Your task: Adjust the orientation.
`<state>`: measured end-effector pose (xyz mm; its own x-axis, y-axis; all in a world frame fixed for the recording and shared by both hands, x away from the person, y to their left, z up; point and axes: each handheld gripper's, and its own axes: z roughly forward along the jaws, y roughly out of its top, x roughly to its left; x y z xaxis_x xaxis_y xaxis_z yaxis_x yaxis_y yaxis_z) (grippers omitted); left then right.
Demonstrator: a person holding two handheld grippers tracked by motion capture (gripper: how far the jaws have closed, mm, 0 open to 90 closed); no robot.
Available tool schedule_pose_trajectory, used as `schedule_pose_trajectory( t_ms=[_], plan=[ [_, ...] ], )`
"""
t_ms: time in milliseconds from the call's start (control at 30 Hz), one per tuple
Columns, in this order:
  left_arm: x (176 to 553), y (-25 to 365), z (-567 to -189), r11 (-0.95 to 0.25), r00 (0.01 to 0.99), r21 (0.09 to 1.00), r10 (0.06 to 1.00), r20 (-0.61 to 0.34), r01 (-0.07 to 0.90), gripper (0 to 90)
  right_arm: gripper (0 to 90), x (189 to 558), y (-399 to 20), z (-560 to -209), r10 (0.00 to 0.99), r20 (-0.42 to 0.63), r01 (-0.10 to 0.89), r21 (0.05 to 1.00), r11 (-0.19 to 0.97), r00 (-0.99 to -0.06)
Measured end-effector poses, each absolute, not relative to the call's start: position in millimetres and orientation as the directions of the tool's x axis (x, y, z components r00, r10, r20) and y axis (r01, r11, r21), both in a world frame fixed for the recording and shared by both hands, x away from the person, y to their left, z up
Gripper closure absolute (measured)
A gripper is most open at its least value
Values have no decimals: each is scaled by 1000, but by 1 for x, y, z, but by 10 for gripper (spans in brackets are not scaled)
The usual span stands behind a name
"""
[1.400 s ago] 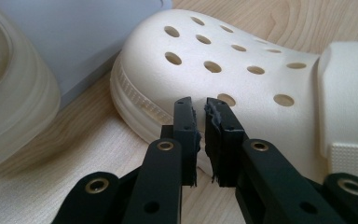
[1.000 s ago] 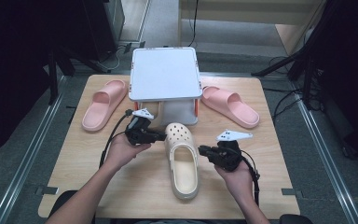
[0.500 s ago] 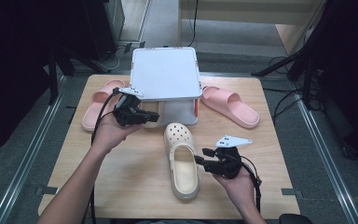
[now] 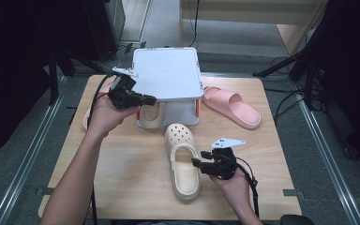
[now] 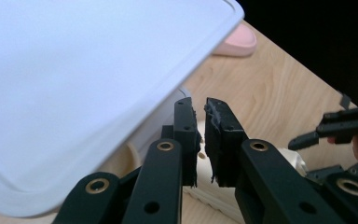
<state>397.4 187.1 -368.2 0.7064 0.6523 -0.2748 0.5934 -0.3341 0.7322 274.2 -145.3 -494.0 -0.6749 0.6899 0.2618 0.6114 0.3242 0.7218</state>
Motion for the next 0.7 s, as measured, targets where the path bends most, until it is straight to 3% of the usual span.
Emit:
schedule_pose_trajectory(
  t_ms=[700],
  plan=[
    [414,215,-381,-302,649,734,722,-239,608,834,542,285,-125,-512,727,222,613,719,329,-650]
  ],
)
